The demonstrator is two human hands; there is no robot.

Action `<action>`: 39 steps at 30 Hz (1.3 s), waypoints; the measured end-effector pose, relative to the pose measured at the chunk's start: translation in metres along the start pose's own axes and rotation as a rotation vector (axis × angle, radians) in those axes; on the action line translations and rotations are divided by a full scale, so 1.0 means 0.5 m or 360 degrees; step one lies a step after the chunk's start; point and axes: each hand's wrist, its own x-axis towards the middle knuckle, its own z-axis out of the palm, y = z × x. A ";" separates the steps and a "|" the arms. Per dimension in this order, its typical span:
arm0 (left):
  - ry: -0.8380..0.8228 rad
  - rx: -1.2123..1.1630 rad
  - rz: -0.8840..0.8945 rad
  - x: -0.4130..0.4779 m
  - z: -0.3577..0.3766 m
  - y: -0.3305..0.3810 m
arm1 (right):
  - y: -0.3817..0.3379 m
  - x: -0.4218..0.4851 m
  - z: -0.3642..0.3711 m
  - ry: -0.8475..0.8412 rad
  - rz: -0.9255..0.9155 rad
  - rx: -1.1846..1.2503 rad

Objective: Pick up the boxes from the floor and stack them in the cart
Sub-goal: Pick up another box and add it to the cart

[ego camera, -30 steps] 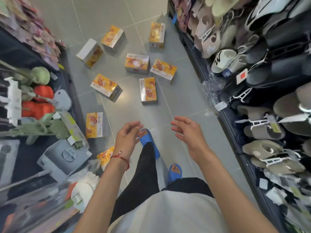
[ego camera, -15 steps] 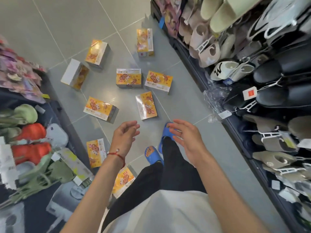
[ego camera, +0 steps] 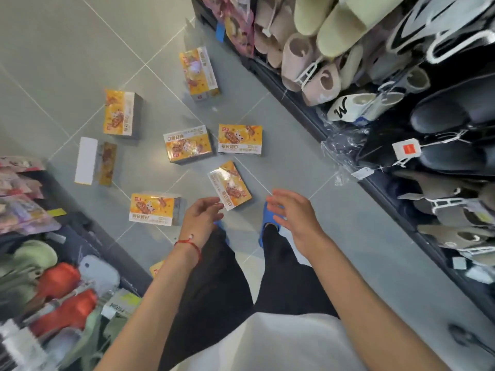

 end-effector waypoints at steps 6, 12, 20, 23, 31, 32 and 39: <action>-0.0168 0.0252 -0.0096 0.146 -0.058 0.050 | 0.022 0.068 0.099 0.0233 0.0176 0.0286; -0.0338 0.0550 -0.0084 0.300 -0.096 0.068 | 0.081 0.153 0.208 0.0399 0.0389 0.0766; -0.0371 0.0670 -0.0258 0.500 -0.056 0.004 | 0.209 0.330 0.261 0.0494 0.0599 0.1119; -0.0358 0.0766 -0.0313 0.598 -0.040 -0.044 | 0.272 0.415 0.268 0.0499 0.0682 0.1199; -0.0359 0.1211 -0.0172 0.851 0.025 -0.194 | 0.431 0.641 0.283 0.0575 0.0750 0.1201; -0.0349 0.1264 -0.0146 0.877 0.032 -0.212 | 0.451 0.670 0.286 0.0589 0.0781 0.1184; -0.0215 0.1524 0.0169 1.042 0.115 -0.294 | 0.566 0.866 0.303 0.0653 0.0748 0.0945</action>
